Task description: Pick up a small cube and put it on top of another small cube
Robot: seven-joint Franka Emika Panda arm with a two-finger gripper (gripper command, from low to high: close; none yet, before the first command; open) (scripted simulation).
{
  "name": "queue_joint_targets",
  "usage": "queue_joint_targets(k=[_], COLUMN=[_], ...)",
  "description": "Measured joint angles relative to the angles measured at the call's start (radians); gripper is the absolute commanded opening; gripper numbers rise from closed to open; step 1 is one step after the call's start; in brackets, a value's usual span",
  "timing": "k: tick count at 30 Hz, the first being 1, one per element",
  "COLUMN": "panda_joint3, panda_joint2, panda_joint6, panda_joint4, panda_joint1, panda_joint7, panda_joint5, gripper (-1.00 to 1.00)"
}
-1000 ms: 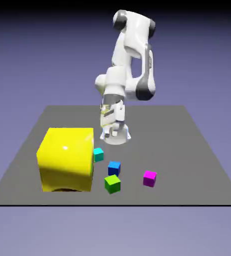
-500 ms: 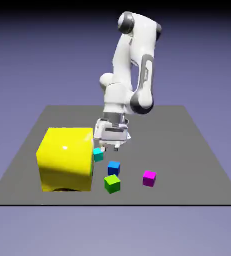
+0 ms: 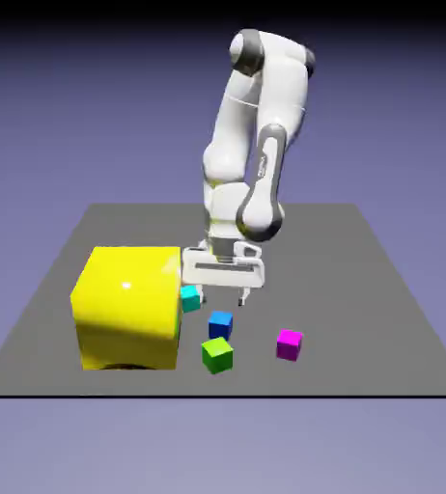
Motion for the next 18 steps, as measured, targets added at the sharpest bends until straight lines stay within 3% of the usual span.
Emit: queue_joint_targets(k=[11,12,18], panda_joint3=[0.293,0.306,0.177], panda_joint2=[-0.326,-0.340,-0.195], panda_joint6=[-0.252,-0.262,-0.150], panda_joint4=[0.082,0.086,0.049], panda_joint1=[-0.246,-0.257,-0.148], panda_joint7=[0.084,0.088,0.051], panda_joint5=[0.074,0.077,0.046], gripper=[0.00,-1.00,-1.00])
